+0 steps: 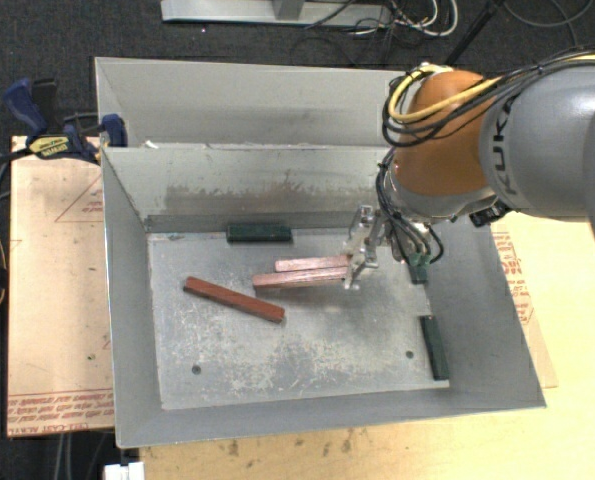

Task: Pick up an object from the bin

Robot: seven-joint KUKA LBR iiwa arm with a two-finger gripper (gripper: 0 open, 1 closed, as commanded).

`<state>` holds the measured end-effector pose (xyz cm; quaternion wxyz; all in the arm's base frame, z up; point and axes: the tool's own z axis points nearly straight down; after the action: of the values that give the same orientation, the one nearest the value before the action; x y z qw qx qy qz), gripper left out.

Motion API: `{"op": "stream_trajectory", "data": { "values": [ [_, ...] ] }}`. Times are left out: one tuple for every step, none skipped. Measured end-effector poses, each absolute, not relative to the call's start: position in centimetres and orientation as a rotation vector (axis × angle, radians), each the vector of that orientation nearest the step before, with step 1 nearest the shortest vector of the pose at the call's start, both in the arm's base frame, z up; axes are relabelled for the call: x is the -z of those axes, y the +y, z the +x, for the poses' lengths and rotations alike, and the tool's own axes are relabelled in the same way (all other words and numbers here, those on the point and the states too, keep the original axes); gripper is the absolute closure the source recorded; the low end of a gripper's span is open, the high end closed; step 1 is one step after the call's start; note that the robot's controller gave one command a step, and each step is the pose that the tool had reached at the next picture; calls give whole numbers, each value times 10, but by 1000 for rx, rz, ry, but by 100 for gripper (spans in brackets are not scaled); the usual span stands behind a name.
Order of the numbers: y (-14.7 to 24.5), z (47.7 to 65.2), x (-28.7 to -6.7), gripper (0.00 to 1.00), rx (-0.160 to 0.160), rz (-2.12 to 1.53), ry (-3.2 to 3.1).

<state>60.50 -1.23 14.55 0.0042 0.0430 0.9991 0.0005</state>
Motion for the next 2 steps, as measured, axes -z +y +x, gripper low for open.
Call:
{"op": "stream_trajectory", "data": {
  "values": [
    [11,620,-118,100,0,-65,3136],
    [14,625,-145,100,-3,-374,3122]
  ]
}}
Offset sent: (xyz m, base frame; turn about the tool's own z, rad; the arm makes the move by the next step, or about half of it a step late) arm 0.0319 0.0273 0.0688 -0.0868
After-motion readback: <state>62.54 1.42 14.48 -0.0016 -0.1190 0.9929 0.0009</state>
